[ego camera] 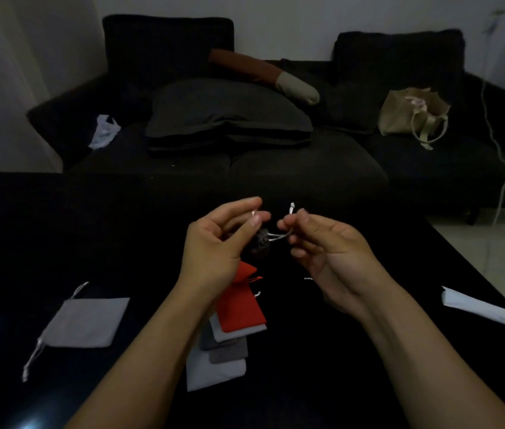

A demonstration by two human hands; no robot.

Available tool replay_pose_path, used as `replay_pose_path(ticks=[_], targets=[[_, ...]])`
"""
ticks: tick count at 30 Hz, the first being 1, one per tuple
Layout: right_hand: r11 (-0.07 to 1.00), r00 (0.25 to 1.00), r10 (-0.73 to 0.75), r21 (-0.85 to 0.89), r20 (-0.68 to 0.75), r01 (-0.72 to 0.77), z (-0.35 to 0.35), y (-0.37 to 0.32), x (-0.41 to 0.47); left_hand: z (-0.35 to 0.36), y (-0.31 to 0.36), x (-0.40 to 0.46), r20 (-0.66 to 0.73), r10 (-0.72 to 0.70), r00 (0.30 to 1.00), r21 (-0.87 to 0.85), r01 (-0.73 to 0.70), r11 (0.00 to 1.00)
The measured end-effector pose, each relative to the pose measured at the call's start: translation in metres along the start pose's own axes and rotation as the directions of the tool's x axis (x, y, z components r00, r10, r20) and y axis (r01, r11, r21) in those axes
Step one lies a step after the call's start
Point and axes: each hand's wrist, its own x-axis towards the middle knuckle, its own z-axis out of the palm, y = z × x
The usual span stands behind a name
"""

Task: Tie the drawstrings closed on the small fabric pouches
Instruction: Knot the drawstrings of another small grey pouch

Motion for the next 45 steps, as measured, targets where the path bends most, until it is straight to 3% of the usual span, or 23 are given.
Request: replay_pose_path(ticks=[2,5,9,12,15,19,23,27,31,38,42,45], targets=[[1.0,1.0,-0.013,-0.012,0.014,0.013,0.0,0.001,0.0,0.0,0.0,0.0,-0.025,0.002,1.0,0.034,-0.001,0.999],[0.999,1.0,-0.022,-0.033,0.006,0.022,0.001,0.003,0.0,0.001,0.003,0.001,-0.043,-0.123,0.991,-0.061,0.12,0.991],[0.999,0.999,-0.043,-0.022,-0.009,0.043,0.001,0.002,0.001,0.003,0.006,-0.001,0.092,-0.272,0.958,-0.148,0.284,0.947],[0.997,0.998,-0.063,-0.032,0.02,0.064,0.002,0.002,-0.001,0.001,0.007,-0.003,0.221,-0.28,0.934,-0.028,0.293,0.956],[0.989,0.988,-0.132,-0.057,0.082,0.137,0.003,-0.001,-0.004,0.002,0.009,-0.005,0.257,-0.254,0.933,0.053,0.248,0.967],[0.912,0.952,-0.27,-0.279,0.142,0.3,0.0,-0.01,-0.003,0.001,0.017,-0.006,0.365,-0.256,0.895,0.155,0.212,0.965],[0.902,0.968,-0.174,-0.364,0.179,0.23,-0.003,-0.013,-0.007,-0.002,0.021,-0.009,0.455,-0.349,0.819,0.212,0.281,0.936],[0.907,0.987,-0.144,-0.388,0.076,0.163,-0.005,-0.011,-0.008,0.001,0.016,-0.008,0.444,-0.416,0.794,0.194,0.368,0.909],[0.887,0.99,-0.131,-0.439,0.051,0.14,-0.005,-0.009,-0.007,0.004,0.012,-0.011,0.413,-0.396,0.82,0.236,0.324,0.916],[0.884,0.984,-0.177,-0.439,0.001,0.159,-0.009,-0.008,-0.004,0.011,0.008,-0.01,0.244,-0.409,0.879,0.066,0.406,0.912],[0.837,0.957,-0.287,-0.495,-0.035,0.233,-0.006,-0.004,-0.001,0.013,0.006,-0.01,0.169,-0.451,0.876,-0.049,0.465,0.884],[0.843,0.959,-0.282,-0.477,0.002,0.249,-0.004,-0.001,-0.001,0.013,0.004,-0.011,0.149,-0.472,0.869,-0.102,0.488,0.867]])
